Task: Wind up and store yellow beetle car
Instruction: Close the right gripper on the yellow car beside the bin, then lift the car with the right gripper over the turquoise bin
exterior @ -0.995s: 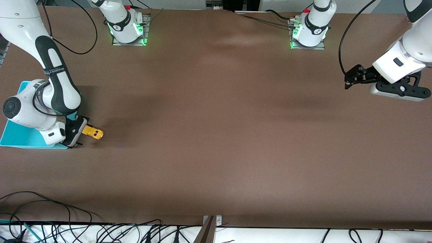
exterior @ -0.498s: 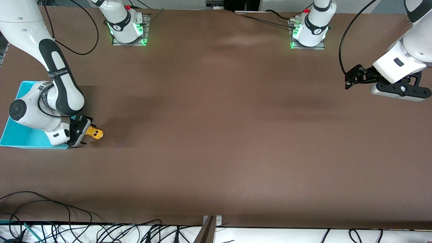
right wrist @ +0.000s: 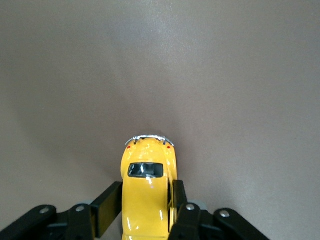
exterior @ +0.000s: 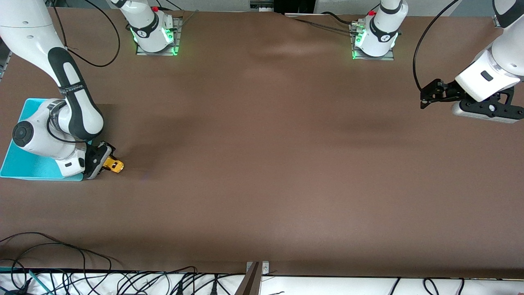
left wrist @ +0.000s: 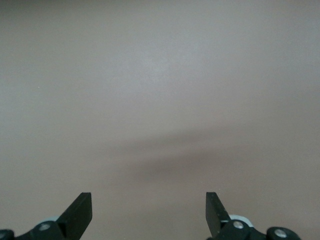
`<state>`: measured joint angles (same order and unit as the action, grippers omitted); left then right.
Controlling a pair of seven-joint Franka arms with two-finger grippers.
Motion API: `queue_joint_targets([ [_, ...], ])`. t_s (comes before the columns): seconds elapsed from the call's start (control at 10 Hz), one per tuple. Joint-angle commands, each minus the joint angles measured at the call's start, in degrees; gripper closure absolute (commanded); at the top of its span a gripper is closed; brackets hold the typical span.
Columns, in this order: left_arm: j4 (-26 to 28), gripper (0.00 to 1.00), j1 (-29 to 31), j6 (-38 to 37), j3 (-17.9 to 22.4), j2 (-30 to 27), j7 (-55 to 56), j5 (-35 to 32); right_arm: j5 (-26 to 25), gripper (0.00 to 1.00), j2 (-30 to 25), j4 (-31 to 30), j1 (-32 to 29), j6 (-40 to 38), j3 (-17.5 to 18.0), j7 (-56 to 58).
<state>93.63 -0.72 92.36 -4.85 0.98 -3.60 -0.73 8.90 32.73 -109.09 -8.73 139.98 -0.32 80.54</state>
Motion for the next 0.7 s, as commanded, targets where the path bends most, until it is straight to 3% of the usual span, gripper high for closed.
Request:
queue_joint_targets([
  [0.0, -0.6, 0.00, -0.1, -0.8, 0.0, -0.2, 0.4, -1.1, 1.2, 1.00, -1.6, -0.2, 0.0, 0.1, 0.0, -0.7],
  [0.3, -1.2, 0.00, -0.8, -0.8, -0.1, 0.0, 0.8, -1.1, -0.7, 1.00, -10.6, 3.3, 1.5, -14.5, 0.1, -8.1],
  [0.6, -1.2, 0.00, -0.5, -0.8, -0.1, 0.0, 0.5, -1.1, -5.0, 1.00, -13.9, 12.9, 1.4, -31.2, -1.7, -8.3],
])
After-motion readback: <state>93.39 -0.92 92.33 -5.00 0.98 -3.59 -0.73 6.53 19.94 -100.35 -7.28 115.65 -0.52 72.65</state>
